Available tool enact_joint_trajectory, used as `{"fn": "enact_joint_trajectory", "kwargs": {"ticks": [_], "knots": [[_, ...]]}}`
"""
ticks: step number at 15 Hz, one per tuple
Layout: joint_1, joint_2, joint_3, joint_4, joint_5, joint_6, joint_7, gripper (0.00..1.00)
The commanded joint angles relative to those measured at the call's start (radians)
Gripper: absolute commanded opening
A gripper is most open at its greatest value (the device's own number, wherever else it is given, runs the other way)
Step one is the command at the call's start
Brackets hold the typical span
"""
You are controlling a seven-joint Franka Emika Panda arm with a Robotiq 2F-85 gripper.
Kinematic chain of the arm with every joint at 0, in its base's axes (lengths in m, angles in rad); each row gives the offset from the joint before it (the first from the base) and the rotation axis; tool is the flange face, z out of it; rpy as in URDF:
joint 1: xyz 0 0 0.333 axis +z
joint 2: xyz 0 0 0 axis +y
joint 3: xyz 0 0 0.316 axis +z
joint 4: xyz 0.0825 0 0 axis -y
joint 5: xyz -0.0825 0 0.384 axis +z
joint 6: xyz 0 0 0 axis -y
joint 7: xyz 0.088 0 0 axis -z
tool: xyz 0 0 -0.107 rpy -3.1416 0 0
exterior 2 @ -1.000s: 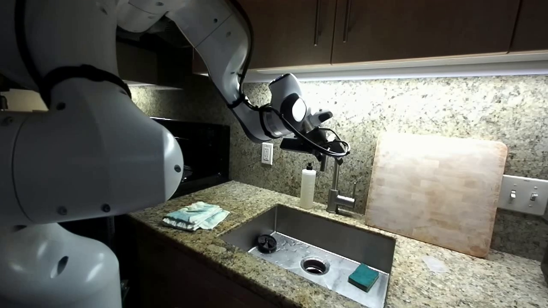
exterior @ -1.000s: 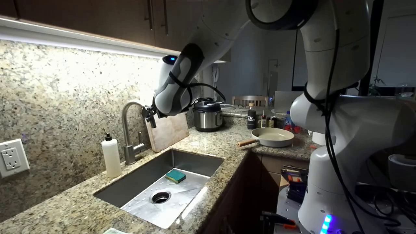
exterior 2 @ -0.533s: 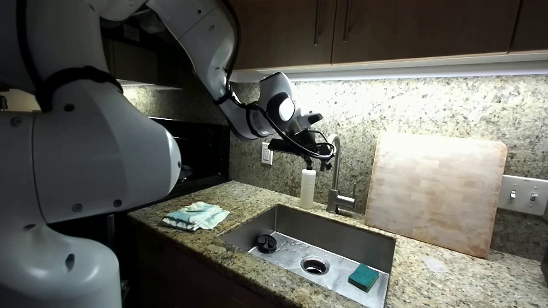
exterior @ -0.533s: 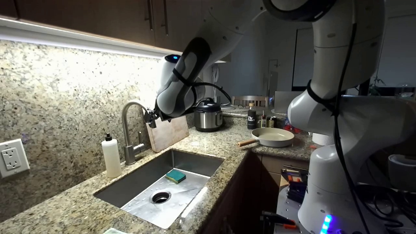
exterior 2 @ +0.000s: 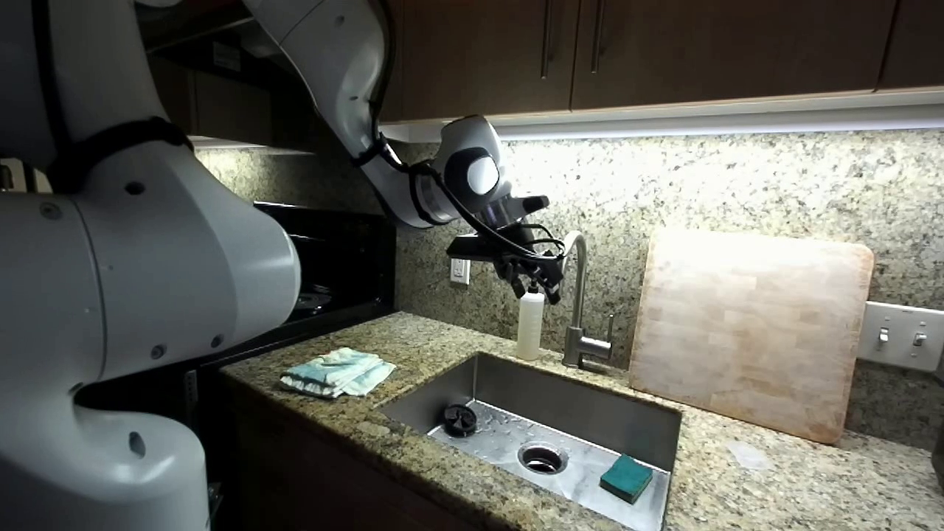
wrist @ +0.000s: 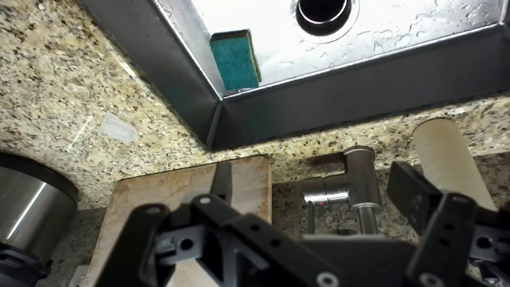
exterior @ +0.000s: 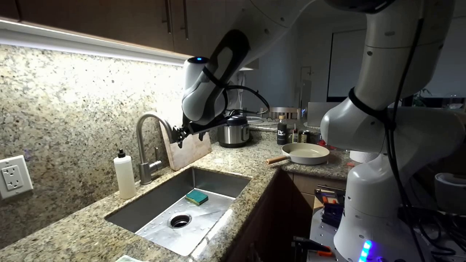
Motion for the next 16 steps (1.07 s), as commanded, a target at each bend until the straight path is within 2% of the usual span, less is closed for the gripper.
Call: {"fn": "enact_joint_trajectory", "kwargs": {"ticks": [1,9,12,16], "knots": [[0.001,0.0,-0.001,-0.001,0.0,0.0,0.0,1.0],[-0.078,0.006,-0.014,-0.022,0.002,0.012,-0.007,1.0],[-0.143,0.015,0.008,-0.01,0.001,0.031,-0.012,1.0],[-0.274,0.085,0.094,0.014,-0.007,0.112,-0.057,1.0]]}}
